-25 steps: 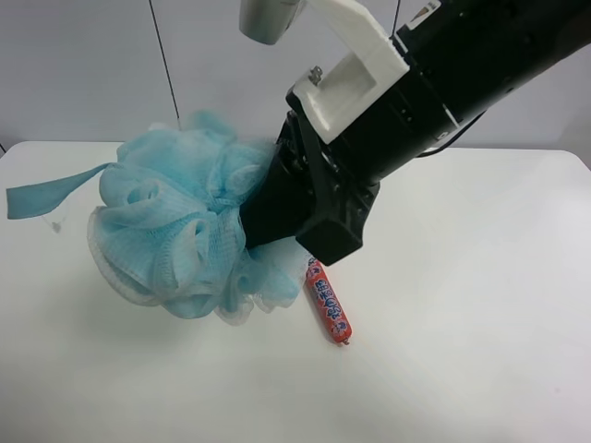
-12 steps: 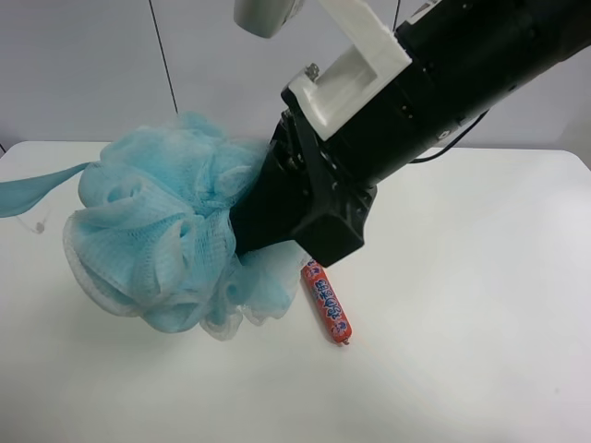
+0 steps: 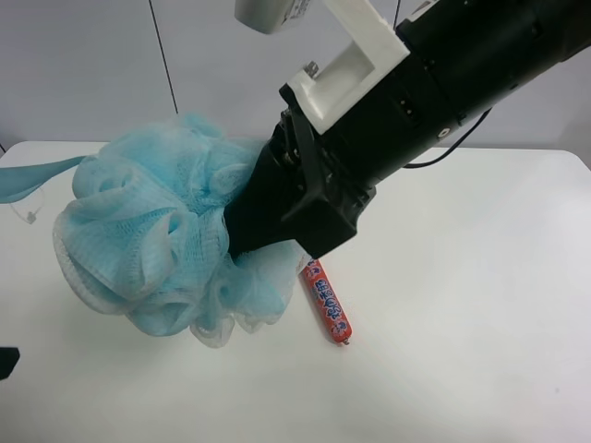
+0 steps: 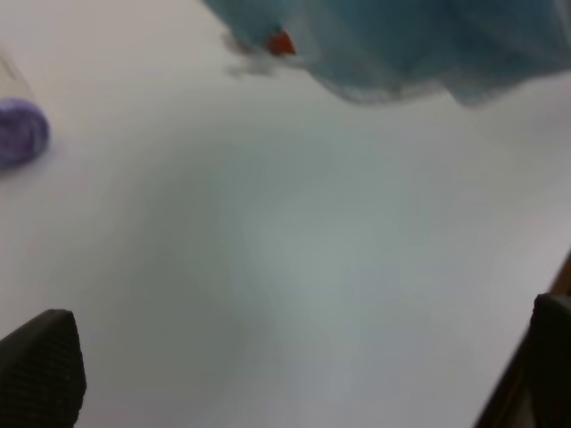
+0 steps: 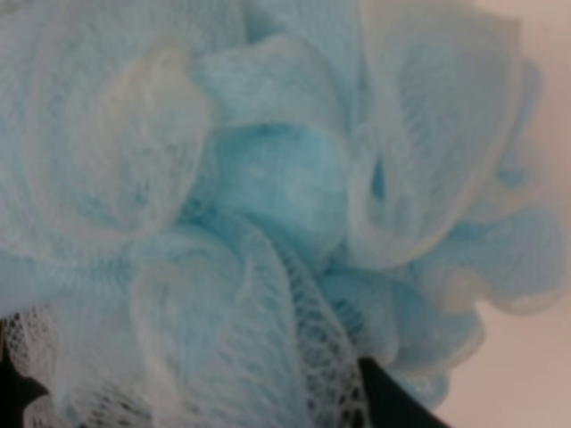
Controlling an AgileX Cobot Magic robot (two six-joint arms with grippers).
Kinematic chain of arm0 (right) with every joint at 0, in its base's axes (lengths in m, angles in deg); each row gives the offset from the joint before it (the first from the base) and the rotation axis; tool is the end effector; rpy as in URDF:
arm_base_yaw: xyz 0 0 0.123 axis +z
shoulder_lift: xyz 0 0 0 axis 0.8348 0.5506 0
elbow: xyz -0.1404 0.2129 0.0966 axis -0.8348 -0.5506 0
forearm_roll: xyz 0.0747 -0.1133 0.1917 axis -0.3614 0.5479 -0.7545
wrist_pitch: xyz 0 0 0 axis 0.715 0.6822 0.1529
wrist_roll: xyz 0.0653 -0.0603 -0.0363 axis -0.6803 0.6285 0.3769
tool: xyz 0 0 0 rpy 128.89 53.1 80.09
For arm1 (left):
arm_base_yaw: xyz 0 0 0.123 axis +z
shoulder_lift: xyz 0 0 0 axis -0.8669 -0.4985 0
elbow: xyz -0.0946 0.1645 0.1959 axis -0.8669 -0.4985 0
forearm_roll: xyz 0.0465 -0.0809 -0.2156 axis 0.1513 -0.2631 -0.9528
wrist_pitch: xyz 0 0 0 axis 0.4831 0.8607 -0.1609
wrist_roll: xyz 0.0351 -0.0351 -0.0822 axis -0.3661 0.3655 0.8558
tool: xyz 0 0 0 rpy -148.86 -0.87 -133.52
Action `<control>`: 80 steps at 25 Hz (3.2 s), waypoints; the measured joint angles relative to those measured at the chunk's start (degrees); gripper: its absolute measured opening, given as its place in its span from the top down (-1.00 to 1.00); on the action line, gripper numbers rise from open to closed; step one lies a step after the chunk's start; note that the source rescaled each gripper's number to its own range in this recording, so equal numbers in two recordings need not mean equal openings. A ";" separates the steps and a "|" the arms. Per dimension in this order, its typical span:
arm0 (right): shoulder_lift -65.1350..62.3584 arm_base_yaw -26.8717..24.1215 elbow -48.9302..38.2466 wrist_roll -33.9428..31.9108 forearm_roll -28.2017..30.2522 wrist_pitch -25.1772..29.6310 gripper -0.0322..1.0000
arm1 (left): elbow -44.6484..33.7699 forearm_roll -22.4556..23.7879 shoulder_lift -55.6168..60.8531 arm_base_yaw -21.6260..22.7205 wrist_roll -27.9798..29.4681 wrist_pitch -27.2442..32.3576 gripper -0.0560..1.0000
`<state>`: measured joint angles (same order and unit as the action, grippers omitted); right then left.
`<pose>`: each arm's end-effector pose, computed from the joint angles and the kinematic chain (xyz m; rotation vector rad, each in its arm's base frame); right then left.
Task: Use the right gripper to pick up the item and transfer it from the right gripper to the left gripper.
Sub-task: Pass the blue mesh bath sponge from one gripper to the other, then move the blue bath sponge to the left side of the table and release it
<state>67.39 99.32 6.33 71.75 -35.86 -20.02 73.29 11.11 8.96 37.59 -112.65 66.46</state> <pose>0.1605 0.2266 0.3089 -1.4472 2.0216 0.9989 0.0626 -0.0551 0.2912 1.0548 1.9870 -0.2908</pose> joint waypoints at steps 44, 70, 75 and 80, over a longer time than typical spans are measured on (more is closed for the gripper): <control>6.46 0.00 -0.22 -4.24 -12.82 -8.86 0.94 | 8.58 4.13 -28.55 -19.07 -4.16 -18.96 0.37; 2.79 0.00 -0.22 -7.73 -2.86 -5.01 -0.99 | 8.58 1.92 -29.05 -19.40 -4.51 -18.90 0.73; -2.94 0.00 -0.22 -14.62 7.19 0.33 -0.99 | 8.58 1.73 -29.05 -19.40 -4.55 -18.90 0.75; -8.97 0.00 -0.22 -21.41 16.94 7.44 -0.99 | 8.58 1.73 -29.05 -19.40 -4.55 -18.90 0.78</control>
<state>58.42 99.32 6.11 50.34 -18.93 -12.58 81.87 12.84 -20.08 18.19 -117.21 47.56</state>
